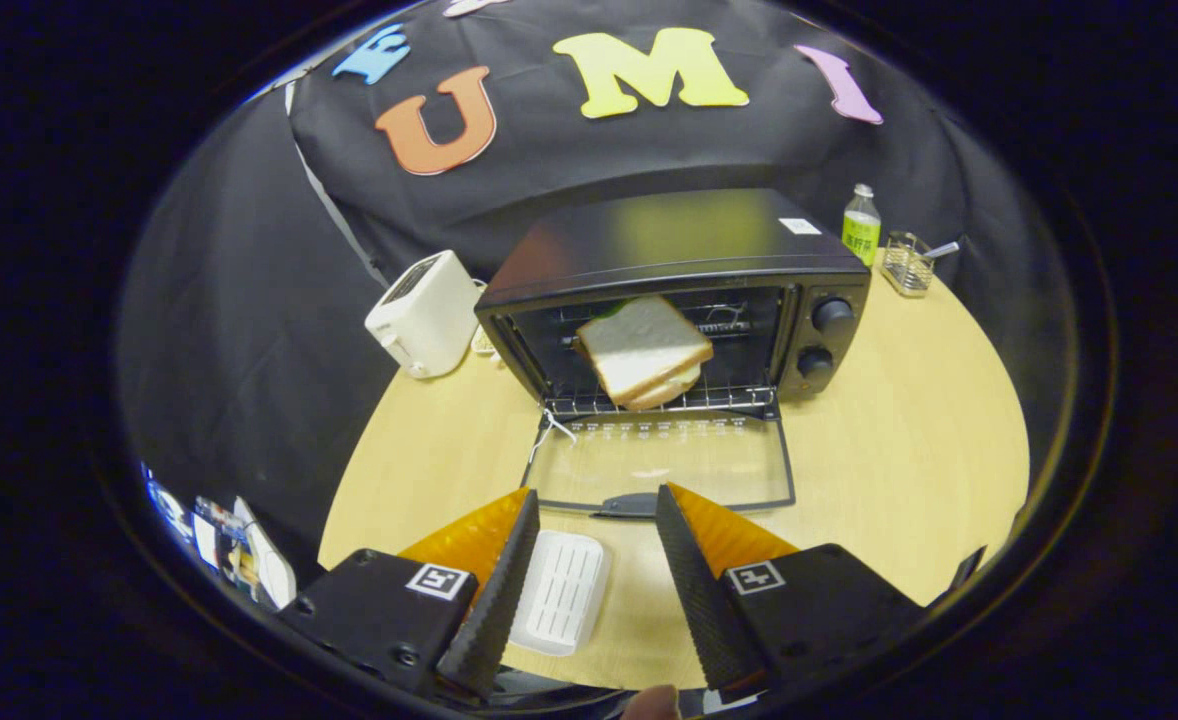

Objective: Open the toaster oven, put the food inside, and close the toaster oven door.

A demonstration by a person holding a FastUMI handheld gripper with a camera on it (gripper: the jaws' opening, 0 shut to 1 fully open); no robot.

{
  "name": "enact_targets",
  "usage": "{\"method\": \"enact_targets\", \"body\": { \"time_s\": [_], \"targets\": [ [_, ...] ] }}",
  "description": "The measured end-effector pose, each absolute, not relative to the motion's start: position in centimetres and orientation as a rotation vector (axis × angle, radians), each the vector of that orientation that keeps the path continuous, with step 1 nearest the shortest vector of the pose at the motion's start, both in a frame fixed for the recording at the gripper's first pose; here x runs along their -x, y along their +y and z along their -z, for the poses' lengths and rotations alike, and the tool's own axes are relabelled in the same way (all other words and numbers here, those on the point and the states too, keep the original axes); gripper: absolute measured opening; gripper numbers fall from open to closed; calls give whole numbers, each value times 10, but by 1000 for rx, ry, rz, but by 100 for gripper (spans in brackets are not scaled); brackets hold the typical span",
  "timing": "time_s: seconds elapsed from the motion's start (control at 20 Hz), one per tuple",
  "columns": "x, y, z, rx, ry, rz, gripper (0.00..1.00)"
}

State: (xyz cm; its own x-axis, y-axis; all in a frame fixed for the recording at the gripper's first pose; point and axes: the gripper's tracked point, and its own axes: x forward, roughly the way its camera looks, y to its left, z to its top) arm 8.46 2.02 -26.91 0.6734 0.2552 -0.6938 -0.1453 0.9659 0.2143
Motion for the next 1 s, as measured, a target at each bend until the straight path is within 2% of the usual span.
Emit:
{"method": "enact_targets", "body": {
  "time_s": [0.1,0.2,0.35,0.65,1.0],
  "targets": [
    [-70,20,281,-127,827,-210,79],
    [-60,18,295,-109,857,-196,84],
    [-56,13,316,-128,898,-167,84],
    [-73,-9,362,-126,952,-99,84],
    [-100,-19,407,-104,1008,-83,84]
  ]
}}
